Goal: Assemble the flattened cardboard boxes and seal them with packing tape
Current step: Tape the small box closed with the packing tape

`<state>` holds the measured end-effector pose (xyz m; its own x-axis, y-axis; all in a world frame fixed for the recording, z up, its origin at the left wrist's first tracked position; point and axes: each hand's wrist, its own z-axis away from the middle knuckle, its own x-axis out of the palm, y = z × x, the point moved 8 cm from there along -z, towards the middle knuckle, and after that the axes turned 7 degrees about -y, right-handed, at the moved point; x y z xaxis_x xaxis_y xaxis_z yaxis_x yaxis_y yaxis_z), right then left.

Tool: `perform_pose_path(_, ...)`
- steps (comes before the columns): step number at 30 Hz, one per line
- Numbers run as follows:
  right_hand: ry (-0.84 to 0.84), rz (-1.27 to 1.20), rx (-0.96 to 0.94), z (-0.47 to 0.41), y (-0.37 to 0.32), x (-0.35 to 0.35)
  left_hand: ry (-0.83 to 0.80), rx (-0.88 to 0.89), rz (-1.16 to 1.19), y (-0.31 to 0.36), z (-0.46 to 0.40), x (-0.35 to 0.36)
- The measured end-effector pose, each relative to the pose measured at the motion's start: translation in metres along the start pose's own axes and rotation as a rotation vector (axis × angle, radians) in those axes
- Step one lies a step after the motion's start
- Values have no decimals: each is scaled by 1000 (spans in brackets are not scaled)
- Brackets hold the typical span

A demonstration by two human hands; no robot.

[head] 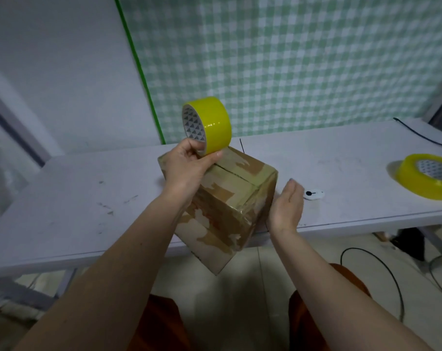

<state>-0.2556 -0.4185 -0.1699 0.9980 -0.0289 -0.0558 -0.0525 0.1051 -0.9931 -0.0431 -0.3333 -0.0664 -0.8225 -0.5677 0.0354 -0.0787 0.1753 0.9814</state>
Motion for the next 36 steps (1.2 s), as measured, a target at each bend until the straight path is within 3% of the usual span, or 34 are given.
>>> perform_pose_path(5, -94, -85, -467, 54, -72, 27, 13, 23, -38, 0, 0, -1)
perform_pose_path(11, -95, 157, -871, 67, -71, 47, -6, 45, -36, -2, 2, -3)
perform_pose_path(16, -225, 394, -1175, 63, -59, 43, -23, 51, -61, -2, 2, -4)
perform_pose_path(23, -406, 524, -1178, 67, -53, 40, -27, 37, -63, -2, 3, -6)
perform_pose_path(29, -377, 641, -1175, 68, -52, 42, -29, 28, -106, 0, 4, -2)
perform_pose_path(36, -477, 441, -887, 68, -58, 44, -25, 2, -163, 8, 6, -5)
